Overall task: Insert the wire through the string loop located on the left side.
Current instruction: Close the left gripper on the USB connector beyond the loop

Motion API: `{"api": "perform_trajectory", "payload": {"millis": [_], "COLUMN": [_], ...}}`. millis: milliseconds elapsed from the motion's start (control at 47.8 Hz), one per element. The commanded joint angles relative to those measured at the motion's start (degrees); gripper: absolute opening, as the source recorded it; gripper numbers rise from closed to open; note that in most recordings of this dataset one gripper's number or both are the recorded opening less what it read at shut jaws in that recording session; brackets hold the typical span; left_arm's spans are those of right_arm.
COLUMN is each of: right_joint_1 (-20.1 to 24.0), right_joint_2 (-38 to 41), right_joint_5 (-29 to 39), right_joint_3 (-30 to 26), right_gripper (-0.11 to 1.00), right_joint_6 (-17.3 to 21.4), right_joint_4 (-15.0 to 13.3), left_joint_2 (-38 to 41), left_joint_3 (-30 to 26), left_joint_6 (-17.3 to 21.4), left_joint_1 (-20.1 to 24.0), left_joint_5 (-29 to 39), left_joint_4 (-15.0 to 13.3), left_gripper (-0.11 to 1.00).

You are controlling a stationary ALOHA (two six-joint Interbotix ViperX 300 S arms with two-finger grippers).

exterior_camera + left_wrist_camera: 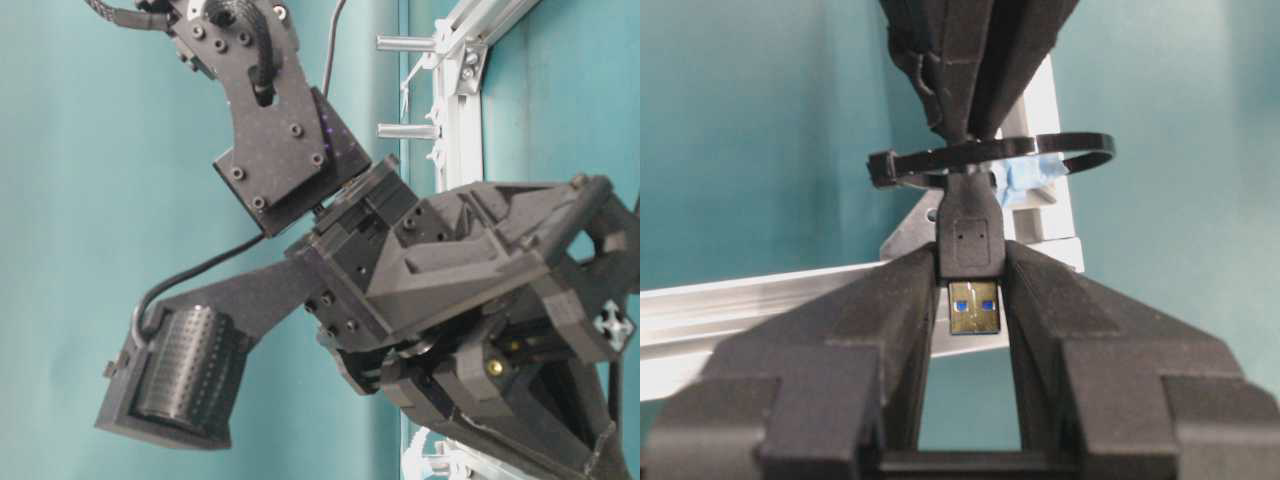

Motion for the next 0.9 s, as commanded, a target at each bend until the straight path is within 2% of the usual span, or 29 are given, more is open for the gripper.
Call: {"api": "perform_trajectory", "payload": {"millis": [0, 167, 209, 272, 439, 523, 585, 878], "right_joint_1": [0.4, 0.4, 0.5, 0.4, 0.5, 0.4, 0.5, 0.5], "right_joint_2": [-1.2, -1.2, -1.2, -1.2, -1.2, -1.2, -1.2, -1.2], "right_joint_5": [0.3, 0.4, 0.3, 0.2, 0.7, 1.0, 1.0, 1.1], "right_joint_3": [-0.4, -0.5, -0.5, -0.5, -0.4, -0.4, -0.4, -0.3], "right_gripper": [0.09, 0.09, 0.12, 0.27, 0.77, 0.92, 0.96, 0.95], "right_joint_6": [0.1, 0.2, 0.3, 0.3, 1.1, 2.0, 2.6, 2.9], "right_joint_4": [-0.3, -0.3, -0.3, 0.0, 0.3, 0.3, 0.3, 0.2], "left_joint_2": [-1.0, -1.1, -1.1, -1.1, -1.1, -1.2, -1.2, -1.2], "left_joint_3": [-1.1, -1.1, -1.1, -1.1, -1.1, -1.1, -1.1, -1.1], "left_joint_6": [-0.3, -0.3, -0.3, -0.3, -0.4, -0.4, -0.4, -0.3], "left_joint_1": [0.0, 0.0, 0.0, 0.0, 0.0, 0.0, 0.0, -0.1], "left_joint_5": [-0.3, -0.3, -0.3, -0.3, -0.3, -0.3, -0.3, -0.3], "left_joint_4": [0.2, 0.2, 0.2, 0.2, 0.2, 0.2, 0.2, 0.1], "left_gripper": [0.21, 0.21, 0.21, 0.21, 0.21, 0.21, 0.21, 0.21]}}
